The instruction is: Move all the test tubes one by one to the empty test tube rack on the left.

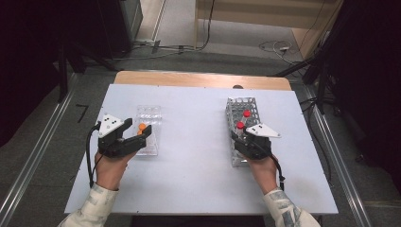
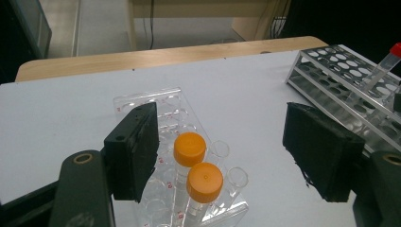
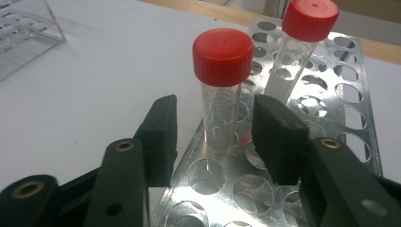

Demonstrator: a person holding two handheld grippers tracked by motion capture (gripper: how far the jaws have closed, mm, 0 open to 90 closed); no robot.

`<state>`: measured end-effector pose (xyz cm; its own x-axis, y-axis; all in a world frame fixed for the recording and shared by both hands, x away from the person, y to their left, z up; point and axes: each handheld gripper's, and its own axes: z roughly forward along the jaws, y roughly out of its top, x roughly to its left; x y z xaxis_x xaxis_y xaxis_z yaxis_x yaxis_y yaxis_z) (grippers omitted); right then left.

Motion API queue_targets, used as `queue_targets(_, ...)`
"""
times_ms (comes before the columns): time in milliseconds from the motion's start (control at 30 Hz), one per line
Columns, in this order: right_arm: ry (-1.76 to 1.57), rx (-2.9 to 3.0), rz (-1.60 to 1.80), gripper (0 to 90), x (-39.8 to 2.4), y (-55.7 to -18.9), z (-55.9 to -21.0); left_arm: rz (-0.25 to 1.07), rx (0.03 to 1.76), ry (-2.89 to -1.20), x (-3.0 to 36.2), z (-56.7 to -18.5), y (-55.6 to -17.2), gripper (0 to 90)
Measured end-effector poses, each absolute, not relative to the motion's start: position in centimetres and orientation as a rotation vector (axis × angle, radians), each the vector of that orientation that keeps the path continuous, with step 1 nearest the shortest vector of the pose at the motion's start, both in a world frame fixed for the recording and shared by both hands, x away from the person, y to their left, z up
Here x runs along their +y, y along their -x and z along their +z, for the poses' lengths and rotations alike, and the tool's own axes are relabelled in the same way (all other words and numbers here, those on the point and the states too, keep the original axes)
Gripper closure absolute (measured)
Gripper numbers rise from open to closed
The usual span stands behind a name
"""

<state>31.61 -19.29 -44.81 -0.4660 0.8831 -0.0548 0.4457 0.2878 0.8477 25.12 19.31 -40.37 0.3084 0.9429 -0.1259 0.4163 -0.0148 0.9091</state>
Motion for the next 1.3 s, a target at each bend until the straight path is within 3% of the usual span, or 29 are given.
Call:
queue_targets(400, -1.216, 2.044, 0.998, 70.7, -18.7, -32.0, -44.8, 0.68, 1.267, -1.609, 19.2, -40.4, -25.1, 28.2)
queue_targets(633, -1.218, 2.03, 1.034, 71.2, -19.0, -31.9, -44.4, 0.681, 1.262, -1.608, 19.2, -40.4, -25.1, 28.3)
queue_targets(1300, -1.138, 1.965, 1.218, 71.2, -20.2, -29.2, -38.6, 0.684, 1.257, -1.597, 19.1, -40.1, -24.9, 27.7)
